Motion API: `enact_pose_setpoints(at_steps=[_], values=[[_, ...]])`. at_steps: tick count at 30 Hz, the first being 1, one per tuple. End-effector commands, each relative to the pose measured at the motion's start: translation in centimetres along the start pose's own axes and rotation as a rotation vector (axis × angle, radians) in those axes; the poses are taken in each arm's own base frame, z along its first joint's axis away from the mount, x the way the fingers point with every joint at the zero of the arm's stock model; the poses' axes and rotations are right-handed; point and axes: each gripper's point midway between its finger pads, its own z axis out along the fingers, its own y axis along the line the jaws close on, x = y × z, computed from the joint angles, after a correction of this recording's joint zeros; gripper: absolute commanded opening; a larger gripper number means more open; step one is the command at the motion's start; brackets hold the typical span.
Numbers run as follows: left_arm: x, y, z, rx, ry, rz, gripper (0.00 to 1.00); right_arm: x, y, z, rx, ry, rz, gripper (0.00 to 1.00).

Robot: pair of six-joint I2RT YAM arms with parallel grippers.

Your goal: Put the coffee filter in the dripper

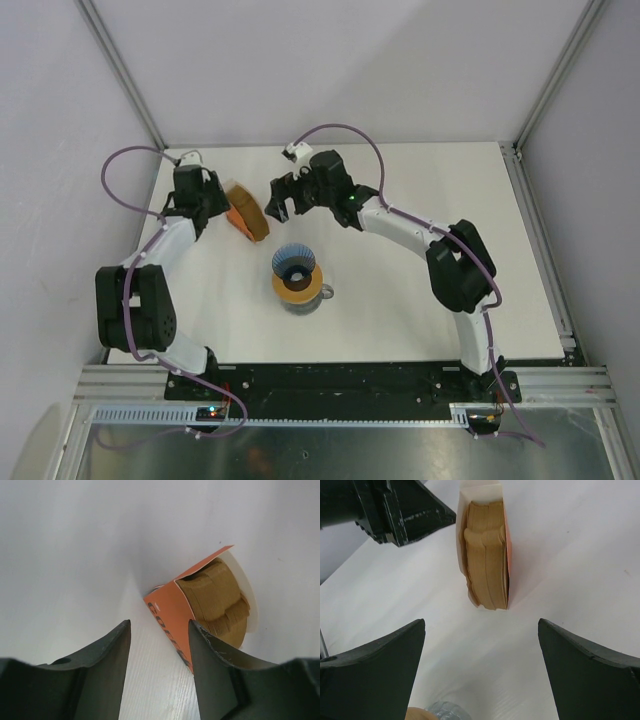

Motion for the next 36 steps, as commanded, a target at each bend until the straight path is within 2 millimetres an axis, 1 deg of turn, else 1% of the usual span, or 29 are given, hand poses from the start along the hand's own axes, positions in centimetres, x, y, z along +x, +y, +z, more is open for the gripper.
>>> enact_pose_setpoints(at_steps=[1,3,6,9,11,14,17,20,23,30,35,36], values=[[-3.4,-1.4,-0.5,0.053,-0.07,-0.049,0.54,-1.9,1.0,0.1,-0.03,-0.041,-0.004,0.99],[-3.5,-1.7,-0.8,0.067,-0.072,-0.062,0.53,-1.5,1.0,0.1,-0.031,-0.032,-0.002,0.99],[-3.9,-2.7,-1.8,0.123,-0.08,-0.079,0.51,-1.1,0.8,0.2,-0.031,-0.024,0.001,0.99],[-4.6,-3.3,-2.2,0.144,-0.093,-0.094,0.53,-1.0,0.6,0.2,-0.03,-0.02,0.005,0.99],[-4.7,-3.0,-1.6,0.124,-0.091,-0.098,0.55,-1.0,0.6,0.3,-0.035,-0.022,0.01,0.99],[-3.8,-2.6,-0.4,0.102,-0.062,-0.098,0.55,-1.2,0.7,0.3,-0.042,-0.024,0.012,0.99],[-3.0,-1.9,0.5,0.066,-0.043,-0.105,0.48,-1.3,0.7,0.2,-0.044,-0.025,0.011,0.99],[-2.5,-1.4,1.3,0.042,-0.028,-0.109,0.34,-1.4,0.6,0.0,-0.046,-0.025,0.013,0.99],[-2.4,-1.2,1.9,0.035,-0.02,-0.108,0.24,-1.4,0.5,-0.1,-0.047,-0.025,0.017,0.99],[-2.1,-0.4,1.8,0.016,-0.015,-0.116,0.12,-1.1,0.7,0.1,-0.051,-0.019,0.025,0.99],[-1.8,-1.1,1.3,0.059,-0.004,-0.114,0.04,-1.1,1.6,0.5,-0.052,-0.021,0.009,0.99],[-1.5,-1.4,1.2,0.077,0.007,-0.116,0.03,-0.7,1.6,0.6,-0.043,-0.006,0.004,0.99]])
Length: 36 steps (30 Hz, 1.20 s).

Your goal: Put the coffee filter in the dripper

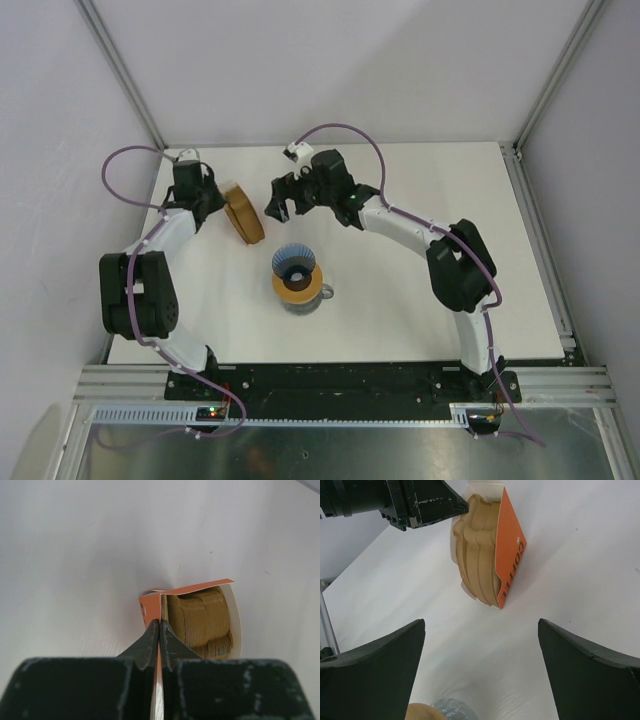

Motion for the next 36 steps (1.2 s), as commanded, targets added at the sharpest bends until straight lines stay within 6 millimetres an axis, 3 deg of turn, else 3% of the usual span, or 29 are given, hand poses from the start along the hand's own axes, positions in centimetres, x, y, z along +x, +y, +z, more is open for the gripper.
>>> enact_pose_setpoints(at_steps=[1,7,11,13,19,25,30,36], values=[[-0.6,-1.0,-0.9,0.06,-0.004,-0.02,0.02,-1.1,1.8,0.7,-0.005,-0.018,-0.047,0.99],[1.1,-3.3,-2.5,0.178,0.069,-0.111,0.0,-0.2,5.5,1.8,0.018,-0.007,-0.225,0.97],[2.5,-4.5,-3.9,0.225,0.116,-0.137,0.0,0.1,7.3,2.5,-0.024,-0.015,-0.251,0.94],[2.8,-5.4,-4.7,0.253,0.122,-0.132,0.0,0.2,6.7,2.7,-0.001,-0.005,-0.24,0.92],[3.8,-8.7,-5.0,0.324,0.162,-0.111,0.0,0.0,1.7,1.4,0.219,0.022,-0.162,0.94],[4.5,-12.5,-5.3,0.385,0.183,-0.066,0.0,1.6,-1.7,0.1,0.342,0.083,-0.151,0.99],[3.6,-12.9,-5.2,0.371,0.14,-0.025,0.0,2.2,-2.8,-0.5,0.318,0.088,-0.131,0.99],[2.9,-14.0,-4.9,0.392,0.125,0.005,0.01,2.2,-1.7,0.5,0.201,0.075,-0.13,0.99]])
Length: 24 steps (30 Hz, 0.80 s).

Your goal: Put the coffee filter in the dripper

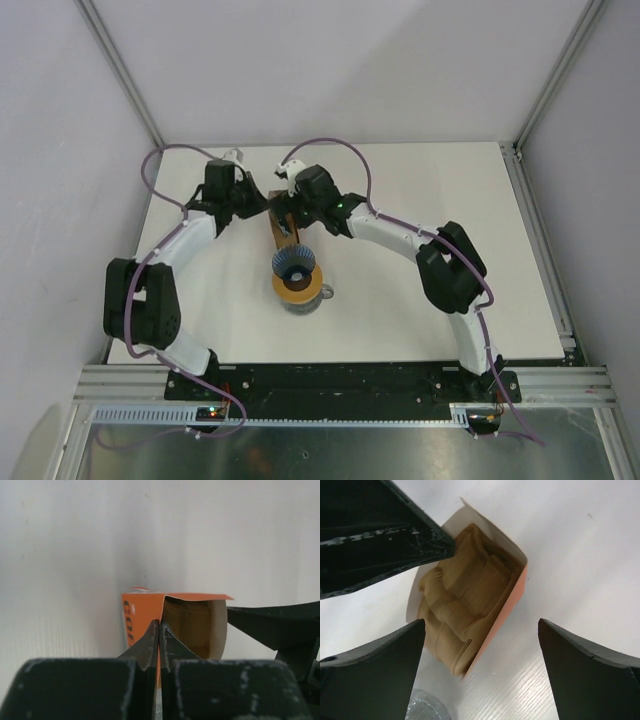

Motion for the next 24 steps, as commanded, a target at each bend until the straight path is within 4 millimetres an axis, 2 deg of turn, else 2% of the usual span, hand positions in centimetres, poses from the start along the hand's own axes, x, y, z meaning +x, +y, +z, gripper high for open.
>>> enact_pose_setpoints(at_steps=[1,6,11,15,19,24], values=[[-3.3,-2.5,0.1,0.056,-0.077,0.046,0.0,-3.3,1.0,-0.7,-0.083,-0.097,0.008,0.99],[-3.1,-4.5,1.4,0.099,-0.051,0.072,0.0,-4.2,-1.7,-2.3,-0.067,-0.128,0.087,0.99],[-2.4,-6.8,3.1,0.137,-0.019,0.11,0.0,-4.5,-4.4,-5.4,-0.022,-0.177,0.094,0.99],[-1.3,-9.0,4.6,0.177,0.016,0.14,0.0,-3.4,-6.4,-7.3,0.023,-0.176,0.105,0.99],[-0.1,-11.4,5.9,0.205,0.042,0.185,0.0,-2.0,-8.2,-8.1,0.063,-0.149,0.124,0.99],[0.9,-13.8,6.9,0.224,0.066,0.242,0.0,-0.7,-9.3,-9.0,0.096,-0.127,0.141,0.99]])
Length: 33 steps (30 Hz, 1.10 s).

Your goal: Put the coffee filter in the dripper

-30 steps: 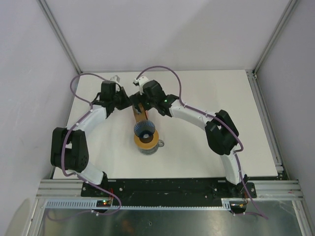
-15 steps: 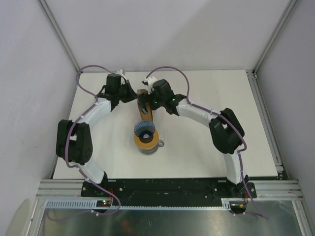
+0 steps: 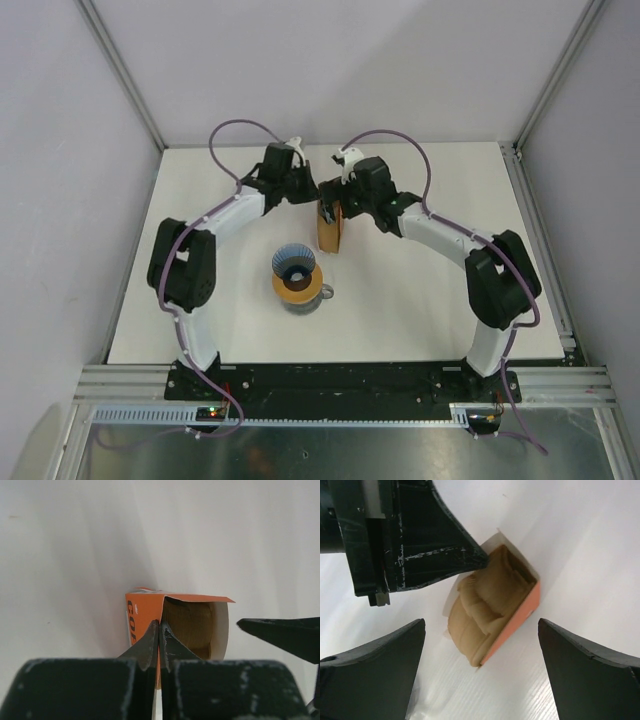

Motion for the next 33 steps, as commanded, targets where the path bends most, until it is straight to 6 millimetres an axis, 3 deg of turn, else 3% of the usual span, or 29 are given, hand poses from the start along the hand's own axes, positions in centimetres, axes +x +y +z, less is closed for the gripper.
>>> enact_pose_setpoints(at_steps=[1,10,15,21,27,33], values=[[-2.3,-4.0,0.2,0.068,-0.045,0.085,0.0,-1.1,-1.1,-1.7,0.036,-0.045,0.009,0.99],[-0.7,-5.6,1.7,0.069,0.001,0.115,0.01,1.1,-2.7,-3.0,0.121,-0.017,0.032,0.99],[-0.7,-5.5,1.7,0.049,-0.003,0.141,0.14,2.8,-4.2,-1.9,0.163,0.007,0.062,0.99],[-0.5,-5.8,1.0,0.062,0.008,0.144,0.25,3.2,-4.7,-1.1,0.169,0.004,0.083,0.99],[-1.5,-5.2,-0.1,0.015,-0.031,0.193,0.34,4.1,-5.7,-1.2,0.195,0.036,0.088,0.98],[-2.0,-4.9,-0.6,-0.004,-0.045,0.228,0.34,4.8,-6.3,-0.9,0.201,0.051,0.11,0.98]])
